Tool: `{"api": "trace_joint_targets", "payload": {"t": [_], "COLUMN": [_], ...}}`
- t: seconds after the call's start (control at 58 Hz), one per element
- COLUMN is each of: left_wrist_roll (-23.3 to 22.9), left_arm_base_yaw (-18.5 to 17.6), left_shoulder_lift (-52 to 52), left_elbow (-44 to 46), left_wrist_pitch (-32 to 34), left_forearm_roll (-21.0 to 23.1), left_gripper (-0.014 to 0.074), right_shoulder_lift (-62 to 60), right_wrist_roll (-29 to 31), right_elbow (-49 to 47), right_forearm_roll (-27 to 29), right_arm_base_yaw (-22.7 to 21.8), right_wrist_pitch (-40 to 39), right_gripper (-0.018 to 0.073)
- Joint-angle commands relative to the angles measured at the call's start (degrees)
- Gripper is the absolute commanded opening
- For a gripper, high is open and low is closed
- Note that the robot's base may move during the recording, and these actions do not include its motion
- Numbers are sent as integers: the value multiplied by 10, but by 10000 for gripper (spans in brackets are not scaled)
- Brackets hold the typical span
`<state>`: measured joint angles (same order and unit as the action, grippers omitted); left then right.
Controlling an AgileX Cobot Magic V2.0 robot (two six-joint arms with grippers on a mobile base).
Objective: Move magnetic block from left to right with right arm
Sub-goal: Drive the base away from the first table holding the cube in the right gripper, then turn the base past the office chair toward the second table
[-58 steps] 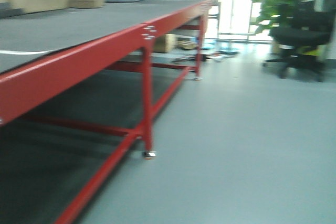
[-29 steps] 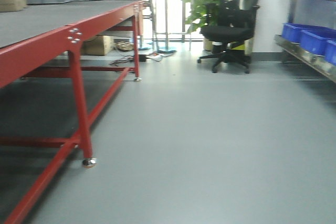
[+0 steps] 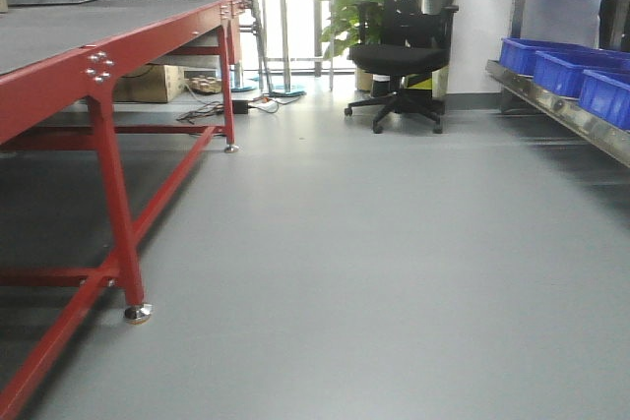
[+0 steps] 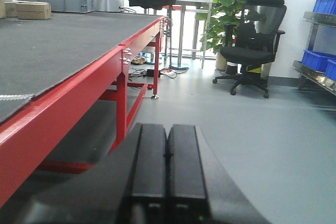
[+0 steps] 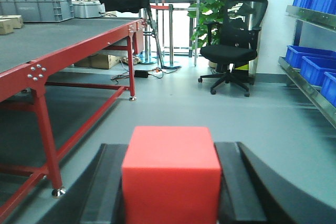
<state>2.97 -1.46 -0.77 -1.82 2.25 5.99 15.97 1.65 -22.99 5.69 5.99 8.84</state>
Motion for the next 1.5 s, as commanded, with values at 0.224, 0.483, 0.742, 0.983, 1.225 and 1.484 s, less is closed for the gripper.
{"api": "trace_joint_targets", "payload": {"t": [0.224,0.483,0.742,0.983,1.225,1.484], "left_wrist_roll": [0,0,0,0,0,0], "left_arm_base_yaw": [1,1,1,1,1,1], "left_shoulder_lift": [-7,-7,-7,-7,-7,-7], "left_elbow": [-4,-4,-4,-4,-4,-4], "left_wrist_pitch": [50,50,50,50,50,50], "left_forearm_roll": [3,3,3,3,3,3], "left_gripper": [-126,-126,-126,-126,-126,-126], "right_shoulder_lift": [5,5,5,5,5,5], "right_wrist_roll": [6,6,6,6,6,6], "right_elbow": [-17,-17,-17,-17,-17,-17], "right_forearm_roll": [1,1,1,1,1,1], "right_arm_base_yaw": [-4,-4,-4,-4,-4,-4], "right_wrist_pitch": [-49,-49,-49,-49,-49,-49], "right_gripper": [277,277,277,277,277,277]}}
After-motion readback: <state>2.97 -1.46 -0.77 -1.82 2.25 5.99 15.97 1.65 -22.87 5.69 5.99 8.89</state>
